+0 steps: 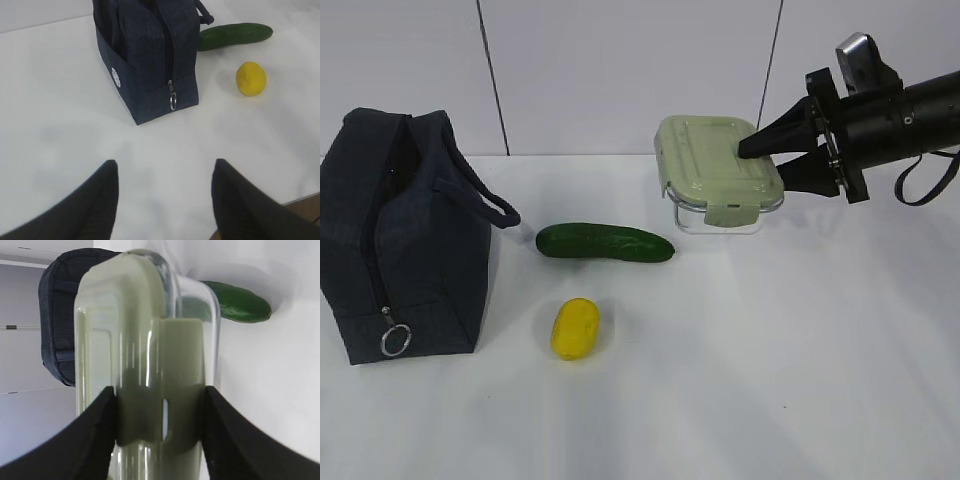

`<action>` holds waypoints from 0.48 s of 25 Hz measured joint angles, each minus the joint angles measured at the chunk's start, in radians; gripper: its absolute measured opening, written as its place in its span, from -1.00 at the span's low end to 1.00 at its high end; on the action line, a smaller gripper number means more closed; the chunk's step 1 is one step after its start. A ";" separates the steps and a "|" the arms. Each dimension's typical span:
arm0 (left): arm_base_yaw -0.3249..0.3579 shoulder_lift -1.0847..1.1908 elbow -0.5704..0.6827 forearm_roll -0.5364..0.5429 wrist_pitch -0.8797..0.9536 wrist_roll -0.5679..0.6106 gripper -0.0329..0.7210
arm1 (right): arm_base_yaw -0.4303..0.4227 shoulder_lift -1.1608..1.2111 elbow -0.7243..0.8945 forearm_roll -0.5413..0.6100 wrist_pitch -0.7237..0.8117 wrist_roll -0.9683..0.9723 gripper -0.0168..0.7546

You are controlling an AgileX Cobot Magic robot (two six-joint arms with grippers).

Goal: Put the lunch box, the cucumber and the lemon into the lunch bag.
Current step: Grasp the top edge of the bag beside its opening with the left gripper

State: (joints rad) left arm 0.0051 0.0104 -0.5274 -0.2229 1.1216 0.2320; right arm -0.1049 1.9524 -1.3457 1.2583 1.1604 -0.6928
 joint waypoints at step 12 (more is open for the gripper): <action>0.000 0.058 -0.063 -0.072 -0.204 -0.138 0.23 | 0.000 -0.002 0.000 0.002 0.000 0.002 0.03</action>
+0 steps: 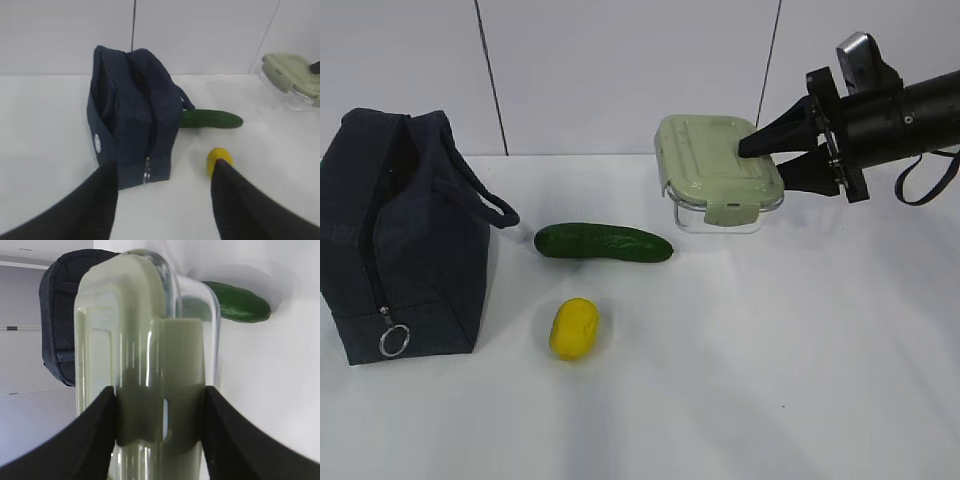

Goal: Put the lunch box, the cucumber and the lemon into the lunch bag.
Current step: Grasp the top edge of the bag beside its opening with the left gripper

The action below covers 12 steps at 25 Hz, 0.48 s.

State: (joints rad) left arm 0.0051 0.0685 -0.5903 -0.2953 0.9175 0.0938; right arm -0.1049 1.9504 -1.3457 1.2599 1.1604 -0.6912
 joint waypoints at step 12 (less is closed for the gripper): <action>0.000 0.577 -0.136 -0.220 -0.236 0.036 0.23 | 0.000 0.000 0.000 0.006 0.000 0.000 0.03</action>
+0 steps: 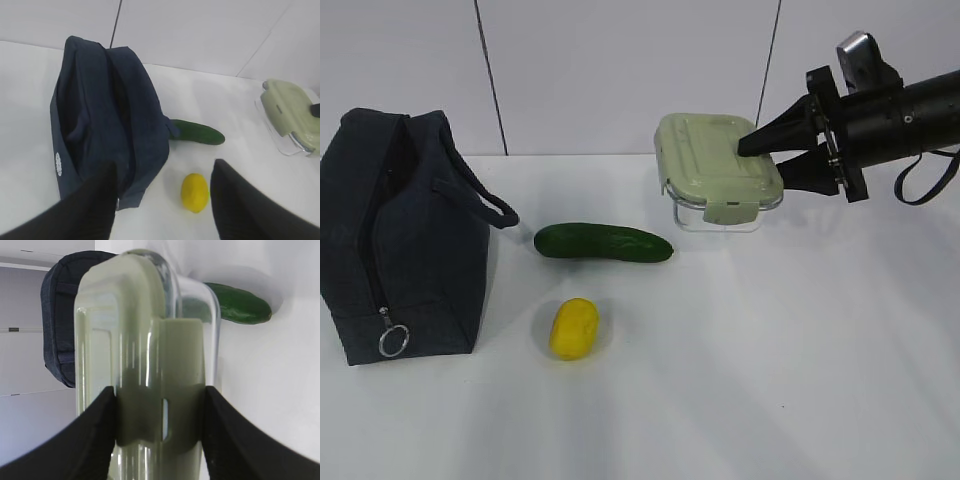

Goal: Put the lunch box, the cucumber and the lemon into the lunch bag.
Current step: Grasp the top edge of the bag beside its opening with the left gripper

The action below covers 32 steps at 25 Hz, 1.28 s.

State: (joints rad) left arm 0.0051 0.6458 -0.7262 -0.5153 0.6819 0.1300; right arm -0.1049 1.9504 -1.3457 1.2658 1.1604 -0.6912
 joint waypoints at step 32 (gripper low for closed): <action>0.127 0.950 -0.330 -0.235 -0.021 0.271 0.23 | 0.000 0.000 0.000 0.011 0.000 0.000 0.03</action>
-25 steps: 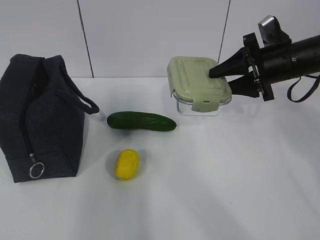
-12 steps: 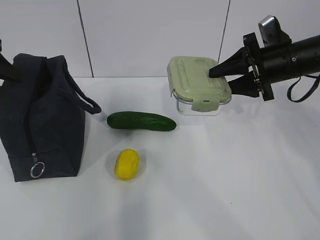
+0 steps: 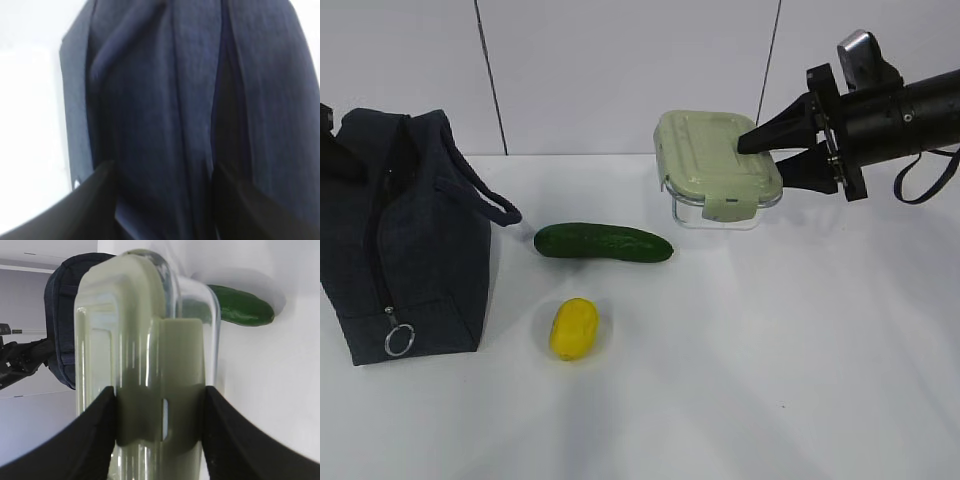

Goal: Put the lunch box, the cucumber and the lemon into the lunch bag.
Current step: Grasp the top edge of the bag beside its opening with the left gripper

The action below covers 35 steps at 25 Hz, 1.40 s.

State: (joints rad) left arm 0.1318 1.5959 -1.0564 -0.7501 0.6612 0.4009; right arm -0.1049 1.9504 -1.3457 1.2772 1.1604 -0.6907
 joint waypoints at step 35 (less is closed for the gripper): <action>0.001 0.030 -0.056 -0.040 0.170 0.061 -0.93 | 0.116 0.000 0.000 0.107 -0.006 0.000 0.03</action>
State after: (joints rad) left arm 0.1332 1.6263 -1.1128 -0.7903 0.8314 0.4614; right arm 0.0112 1.9504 -1.3457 1.3846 1.1544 -0.6907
